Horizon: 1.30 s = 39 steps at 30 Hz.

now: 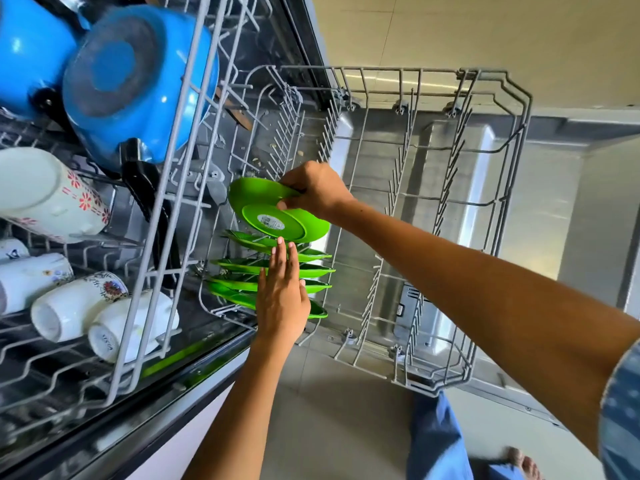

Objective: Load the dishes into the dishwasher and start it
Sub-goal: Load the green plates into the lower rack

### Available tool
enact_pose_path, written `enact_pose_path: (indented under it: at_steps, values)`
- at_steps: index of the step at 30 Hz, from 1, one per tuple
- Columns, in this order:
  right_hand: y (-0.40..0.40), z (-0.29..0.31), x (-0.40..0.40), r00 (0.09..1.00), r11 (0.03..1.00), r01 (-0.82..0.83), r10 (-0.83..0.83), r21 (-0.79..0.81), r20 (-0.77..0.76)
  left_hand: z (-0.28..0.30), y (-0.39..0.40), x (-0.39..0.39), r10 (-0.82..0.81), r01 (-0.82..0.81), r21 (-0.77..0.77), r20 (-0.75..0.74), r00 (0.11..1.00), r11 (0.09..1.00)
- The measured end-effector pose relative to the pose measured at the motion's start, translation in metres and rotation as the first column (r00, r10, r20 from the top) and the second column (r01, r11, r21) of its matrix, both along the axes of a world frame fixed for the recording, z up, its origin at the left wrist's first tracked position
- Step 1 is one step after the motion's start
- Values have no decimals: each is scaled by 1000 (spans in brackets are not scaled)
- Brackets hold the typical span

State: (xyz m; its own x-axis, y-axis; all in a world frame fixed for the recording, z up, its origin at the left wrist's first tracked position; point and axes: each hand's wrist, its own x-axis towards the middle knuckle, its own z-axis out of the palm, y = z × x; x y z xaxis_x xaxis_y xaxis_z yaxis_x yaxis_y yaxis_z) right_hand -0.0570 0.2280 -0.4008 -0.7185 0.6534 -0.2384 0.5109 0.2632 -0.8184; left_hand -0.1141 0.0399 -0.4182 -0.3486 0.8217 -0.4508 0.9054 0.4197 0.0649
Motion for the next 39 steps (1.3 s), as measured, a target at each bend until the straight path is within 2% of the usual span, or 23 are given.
enact_pose_path:
  at_steps: [10,15,18,21,28,34,39]
  values:
    - [17,14,1,1000,999,-14,14,49,-10,1,0,1,17,-17,7,31,999,1000]
    - [11,5,-7,994,993,-102,99,65,51,3,1,3,24,-24,-2,26,999,1000]
    - [0,-8,-6,995,995,-67,62,67,75,4,2,3,23,-23,-9,24,999,1000]
    - [-10,-14,-9,997,999,-52,51,4,64,3,2,3,26,-26,-4,24,999,1000]
    - [-20,-4,-18,948,959,-250,271,-136,167,3,1,1,13,-13,-7,33,999,1000]
    - [-29,-20,-16,963,995,-85,71,44,261,-1,-1,2,24,-24,10,44,999,1000]
    - [-33,-25,-24,963,999,-33,27,19,270,-1,1,1,28,-29,17,49,998,999]
